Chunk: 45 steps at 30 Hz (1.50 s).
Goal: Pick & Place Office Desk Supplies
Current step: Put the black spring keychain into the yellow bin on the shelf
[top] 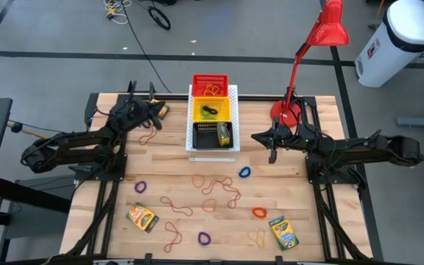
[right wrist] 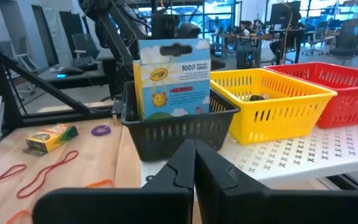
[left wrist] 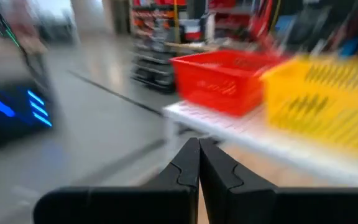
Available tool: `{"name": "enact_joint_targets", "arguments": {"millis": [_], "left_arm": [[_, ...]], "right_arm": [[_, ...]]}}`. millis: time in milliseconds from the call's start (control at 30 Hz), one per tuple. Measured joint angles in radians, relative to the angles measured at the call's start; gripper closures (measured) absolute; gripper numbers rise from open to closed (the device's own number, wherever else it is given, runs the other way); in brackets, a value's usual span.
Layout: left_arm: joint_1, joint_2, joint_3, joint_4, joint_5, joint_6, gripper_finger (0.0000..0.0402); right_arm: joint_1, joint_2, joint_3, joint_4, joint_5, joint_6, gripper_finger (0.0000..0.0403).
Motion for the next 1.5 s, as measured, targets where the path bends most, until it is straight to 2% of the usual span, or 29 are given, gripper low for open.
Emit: {"name": "enact_joint_targets", "arguments": {"millis": [100,200,267,367,433,567,667,800,933,1167,1500], "left_arm": [[0.0,0.0,0.0,0.035,0.041,-0.218,0.0394],[0.0,0.0,0.002,0.072,0.053,-0.332,0.0394],[0.002,0.001,0.031,0.059,0.134,-0.35,0.0394],[-0.009,-0.026,0.119,-0.083,0.322,-0.334,0.0395],[-0.04,-0.033,0.203,-0.269,0.335,-0.305,0.0396],[-0.125,-0.034,0.389,-0.771,0.166,-0.158,0.0396],[-0.177,-0.036,0.507,-1.113,0.026,-0.106,0.0393],[-0.237,-0.036,0.564,-1.402,-0.125,-0.2,0.0382],[-0.25,-0.037,0.563,-1.603,-0.189,-0.297,0.0363],[-0.205,0.044,0.538,-1.658,-0.32,-0.344,0.0307],[0.049,0.314,0.537,-1.459,-0.251,-0.239,0.0216]], "right_arm": [[0.001,0.0,0.0,-0.001,-0.007,-0.023,0.0395],[0.0,0.0,0.0,-0.001,-0.007,-0.046,0.0395],[0.001,0.0,0.0,0.0,-0.01,-0.055,0.0395],[0.0,0.001,-0.013,0.043,-0.06,-0.065,0.0395],[-0.003,0.0,-0.051,0.126,-0.102,-0.085,0.0397],[-0.031,-0.014,-0.174,0.321,-0.107,-0.08,0.0399],[-0.069,-0.037,-0.183,0.306,-0.086,-0.069,0.04],[-0.121,-0.042,-0.168,0.296,-0.107,-0.08,0.0401],[-0.165,-0.044,-0.161,0.297,-0.158,-0.105,0.0401],[-0.205,-0.043,-0.161,0.259,-0.164,-0.108,0.0398],[-0.206,-0.043,-0.161,0.263,-0.166,-0.156,0.0397]]}}
